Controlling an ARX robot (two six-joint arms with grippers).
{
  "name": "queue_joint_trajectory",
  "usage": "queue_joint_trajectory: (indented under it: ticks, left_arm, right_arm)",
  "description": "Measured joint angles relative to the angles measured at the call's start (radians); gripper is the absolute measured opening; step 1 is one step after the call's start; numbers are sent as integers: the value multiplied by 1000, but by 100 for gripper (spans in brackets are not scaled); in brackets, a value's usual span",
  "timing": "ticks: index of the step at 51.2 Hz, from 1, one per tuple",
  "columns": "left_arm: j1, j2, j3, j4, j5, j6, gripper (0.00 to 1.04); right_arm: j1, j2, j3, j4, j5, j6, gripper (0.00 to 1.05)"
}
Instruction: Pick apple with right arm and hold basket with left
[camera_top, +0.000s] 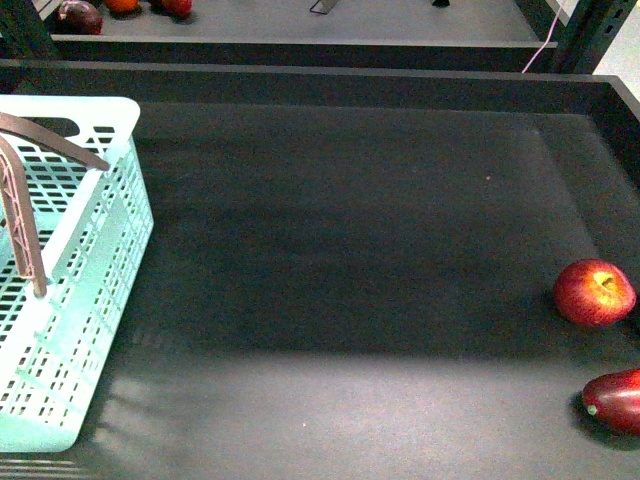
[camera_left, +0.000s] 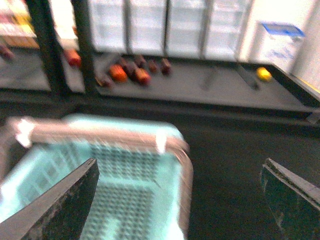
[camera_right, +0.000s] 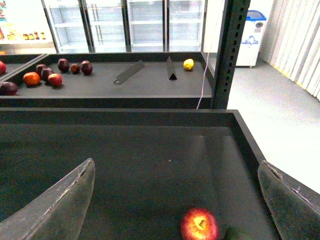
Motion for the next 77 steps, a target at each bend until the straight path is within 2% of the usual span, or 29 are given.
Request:
queue_joint_trajectory:
  ticks: [2, 5, 9, 14, 18, 22, 29, 41, 59, 77]
  left_arm:
    - [13, 79, 55, -135, 67, -105, 98]
    - [18, 169, 97, -251, 114, -234, 98]
    - [30, 238, 108, -275, 184, -421, 98]
    - [50, 330, 141, -192, 234, -609, 98]
    - [81, 492, 195, -43, 262, -737, 98]
    - [164, 718, 269, 87, 295, -816, 98]
    - [241, 1000, 406, 148, 313, -857, 98]
    - [269, 1304, 583, 179, 288, -860, 98]
    - [314, 1563, 732, 195, 240, -880, 98]
    - [312, 1712, 904, 148, 199, -871, 98]
  right_arm:
    - [0, 0, 0, 0, 0, 0, 96]
    - [0, 0, 0, 0, -2, 0, 96]
    - [0, 0, 0, 0, -1, 0, 96]
    - [0, 0, 0, 0, -1, 0, 96]
    - [0, 0, 0, 0, -1, 0, 96]
    - [0, -1, 0, 0, -1, 0, 96]
    - [0, -1, 0, 0, -1, 0, 96]
    - [0, -1, 0, 0, -1, 0, 96]
    - [0, -1, 0, 0, -1, 0, 96]
    - [0, -1, 0, 0, -1, 0, 96]
